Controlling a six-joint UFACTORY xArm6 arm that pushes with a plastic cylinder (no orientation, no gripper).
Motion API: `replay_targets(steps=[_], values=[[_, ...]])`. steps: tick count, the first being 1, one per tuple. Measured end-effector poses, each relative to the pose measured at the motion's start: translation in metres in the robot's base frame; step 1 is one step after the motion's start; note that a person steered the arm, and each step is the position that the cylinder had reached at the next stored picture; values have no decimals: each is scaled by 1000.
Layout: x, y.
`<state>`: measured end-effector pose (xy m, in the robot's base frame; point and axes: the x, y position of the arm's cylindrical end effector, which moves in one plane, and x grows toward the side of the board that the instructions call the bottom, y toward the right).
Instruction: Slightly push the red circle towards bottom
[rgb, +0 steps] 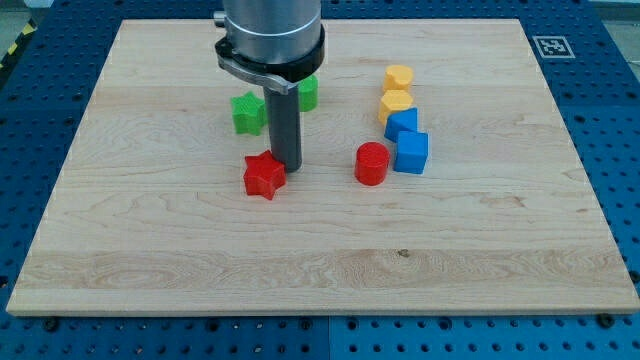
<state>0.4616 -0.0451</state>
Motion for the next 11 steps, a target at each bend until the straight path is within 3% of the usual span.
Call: replay_targets(steps=[1,3,7,11], values=[[-4,11],[-19,89],[-6,138],[22,147]])
